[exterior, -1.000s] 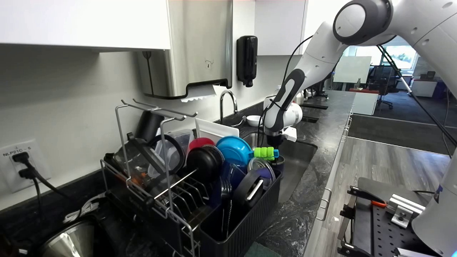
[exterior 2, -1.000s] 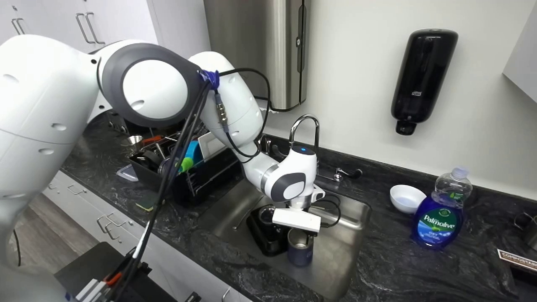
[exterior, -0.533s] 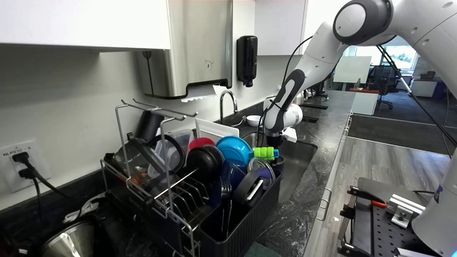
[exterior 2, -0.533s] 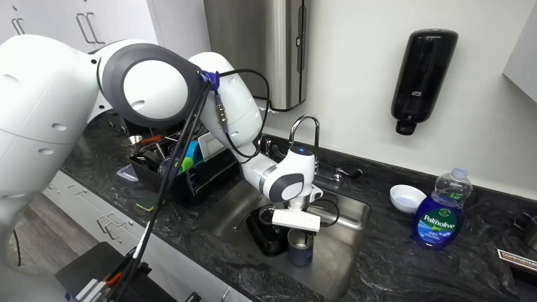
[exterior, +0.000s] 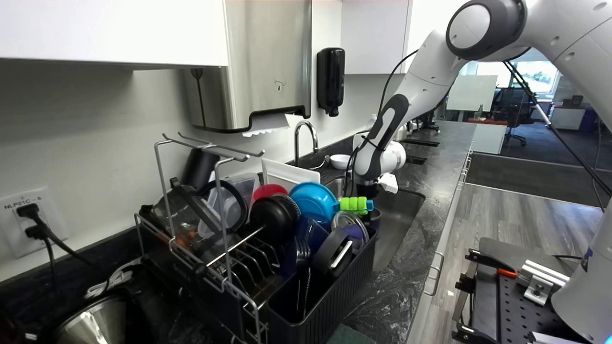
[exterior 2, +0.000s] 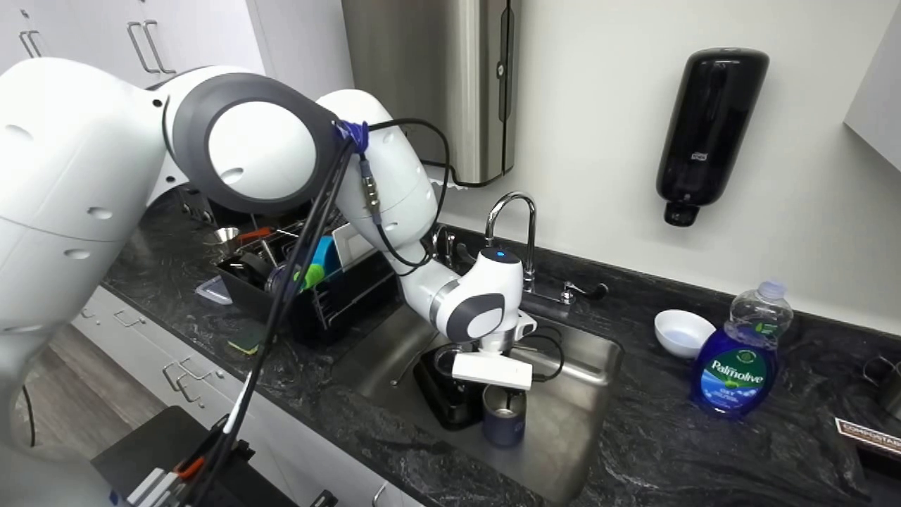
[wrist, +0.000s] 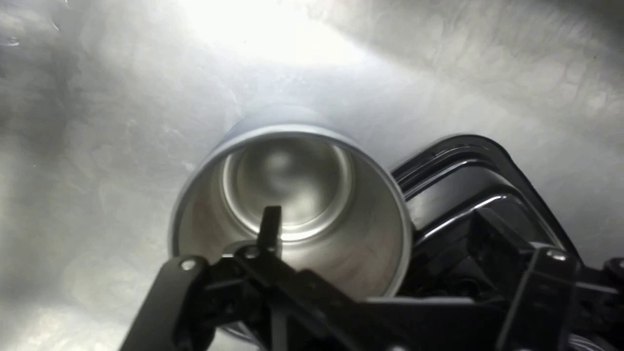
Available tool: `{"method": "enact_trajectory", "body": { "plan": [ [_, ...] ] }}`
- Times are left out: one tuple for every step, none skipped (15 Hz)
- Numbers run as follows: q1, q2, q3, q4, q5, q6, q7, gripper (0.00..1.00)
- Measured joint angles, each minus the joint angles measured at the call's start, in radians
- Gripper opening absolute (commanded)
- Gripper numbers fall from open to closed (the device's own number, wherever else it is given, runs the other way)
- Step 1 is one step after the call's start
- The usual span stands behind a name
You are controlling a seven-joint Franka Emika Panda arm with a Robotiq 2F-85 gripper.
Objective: Pick up the blue cup from the sink and hang it on the dish rack.
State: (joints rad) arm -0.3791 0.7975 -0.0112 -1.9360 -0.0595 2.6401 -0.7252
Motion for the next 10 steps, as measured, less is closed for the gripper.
{"method": "enact_trajectory", "body": {
  "plan": [
    [0.0, 0.0, 0.0, -0.002, 0.0, 0.002, 0.0, 0.59],
    [0.0, 0.0, 0.0, -0.003, 0.0, 0.003, 0.0, 0.52],
    [0.001, 0.0, 0.0, -0.004, 0.0, 0.003, 0.0, 0.45],
    [0.001, 0.0, 0.0, -0.004, 0.0, 0.004, 0.0, 0.38],
    [0.001, 0.0, 0.001, -0.004, 0.0, 0.004, 0.0, 0.31],
    [0.001, 0.0, 0.001, -0.004, 0.0, 0.005, 0.0, 0.23],
    [0.001, 0.0, 0.001, -0.004, 0.0, 0.006, 0.0, 0.18],
    [0.001, 0.0, 0.001, -0.004, 0.0, 0.008, 0.0, 0.09],
    [0.001, 0.0, 0.001, -0.004, 0.0, 0.012, 0.0, 0.03],
    [0.001, -0.001, 0.001, -0.004, 0.0, 0.016, 0.0, 0.01]
  ]
}}
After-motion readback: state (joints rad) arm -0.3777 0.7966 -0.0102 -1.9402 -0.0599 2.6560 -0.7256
